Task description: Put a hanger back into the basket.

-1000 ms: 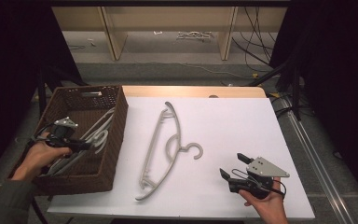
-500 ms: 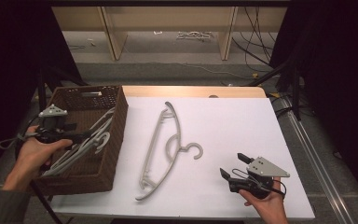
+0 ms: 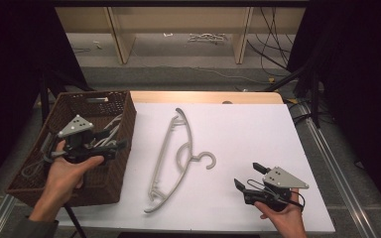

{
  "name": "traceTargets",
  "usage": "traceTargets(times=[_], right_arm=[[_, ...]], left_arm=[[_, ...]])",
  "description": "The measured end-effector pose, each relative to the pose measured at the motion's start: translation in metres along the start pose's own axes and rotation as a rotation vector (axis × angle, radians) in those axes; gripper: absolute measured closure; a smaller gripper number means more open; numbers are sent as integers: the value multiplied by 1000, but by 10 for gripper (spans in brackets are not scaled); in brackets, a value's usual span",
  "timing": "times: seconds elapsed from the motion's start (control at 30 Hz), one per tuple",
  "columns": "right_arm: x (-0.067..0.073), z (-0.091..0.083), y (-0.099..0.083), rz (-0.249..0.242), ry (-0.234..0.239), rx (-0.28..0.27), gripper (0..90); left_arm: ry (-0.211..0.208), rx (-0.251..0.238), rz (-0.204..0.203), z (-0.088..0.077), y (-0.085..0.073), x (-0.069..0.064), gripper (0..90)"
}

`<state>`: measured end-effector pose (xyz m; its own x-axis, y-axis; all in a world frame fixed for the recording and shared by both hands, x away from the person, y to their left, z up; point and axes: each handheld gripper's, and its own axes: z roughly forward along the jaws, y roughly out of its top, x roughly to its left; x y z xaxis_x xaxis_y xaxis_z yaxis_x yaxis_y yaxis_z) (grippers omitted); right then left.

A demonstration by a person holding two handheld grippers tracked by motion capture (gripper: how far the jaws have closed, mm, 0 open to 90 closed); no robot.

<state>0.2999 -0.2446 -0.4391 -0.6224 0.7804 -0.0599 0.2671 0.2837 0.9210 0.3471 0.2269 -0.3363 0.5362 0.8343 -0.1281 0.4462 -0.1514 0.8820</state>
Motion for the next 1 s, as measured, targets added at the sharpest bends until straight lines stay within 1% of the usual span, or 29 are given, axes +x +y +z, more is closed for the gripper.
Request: traceTargets(times=[0.03,0.07,0.1,0.13,0.17,0.2,0.23,0.27,0.33,0.37,0.4,0.43,0.47,0.5,0.6,0.63,0.7,0.73,0.77,0.8,0.83,0.87,0.9,0.93,0.97,1.0], right_arm=[[1,-1,0,11,11,18,201],[1,-1,0,13,14,23,201],[1,-1,0,11,15,24,201],[0,0,0,-3,0,4,201],[0,-2,1,-4,0,20,201],[1,-1,1,-3,1,12,201],[1,-2,1,-3,1,21,201],[0,0,0,-2,5,12,201],[0,-2,1,-4,2,21,201],[0,-2,1,-4,1,18,201],[0,-2,1,-6,0,17,201],[0,0,0,-7,3,1,201],[0,0,0,-4,4,0,201],[0,-2,1,-2,4,18,201],[0,-2,1,-2,6,17,201],[0,-1,0,0,9,5,201],[-1,-1,1,-1,7,3,201],[-1,0,0,2,6,-4,201],[-1,0,0,4,7,-4,201],[-1,-1,1,15,18,13,201],[-1,-1,0,18,16,7,201],[-2,-1,1,9,16,8,201],[-2,-1,1,20,20,1,201],[-2,-1,1,21,16,-3,201],[-3,-2,1,9,13,-8,200],[-3,-3,1,6,13,2,201]], left_arm=[[-5,-1,4,3,-1,-6,260],[-8,-4,10,6,-3,-11,258],[-17,-1,26,9,-4,-16,251],[-19,2,36,12,-5,-21,244],[-25,3,48,16,-6,-27,244],[-29,9,62,19,-7,-30,244],[-37,15,73,21,-7,-35,244],[-44,17,80,24,-8,-40,244],[-54,16,92,28,-8,-48,240],[-72,17,94,32,-9,-53,238],[-81,15,95,33,-9,-56,238],[-100,17,98,37,-10,-61,238],[-110,17,94,40,-11,-64,238],[-115,22,108,44,-12,-67,238],[-138,36,99,55,-17,-74,239],[-141,41,91,59,-20,-77,238],[-151,48,104,63,-23,-78,234],[-151,48,98,65,-24,-79,235],[-151,47,105,67,-26,-80,235],[-153,45,99,68,-27,-80,234],[-154,50,88,70,-29,-81,233],[-154,50,83,71,-30,-81,231],[-153,49,83,73,-31,-82,229],[-153,51,85,74,-32,-82,228],[-153,56,88,77,-33,-83,226],[-155,62,89,79,-34,-84,219]])
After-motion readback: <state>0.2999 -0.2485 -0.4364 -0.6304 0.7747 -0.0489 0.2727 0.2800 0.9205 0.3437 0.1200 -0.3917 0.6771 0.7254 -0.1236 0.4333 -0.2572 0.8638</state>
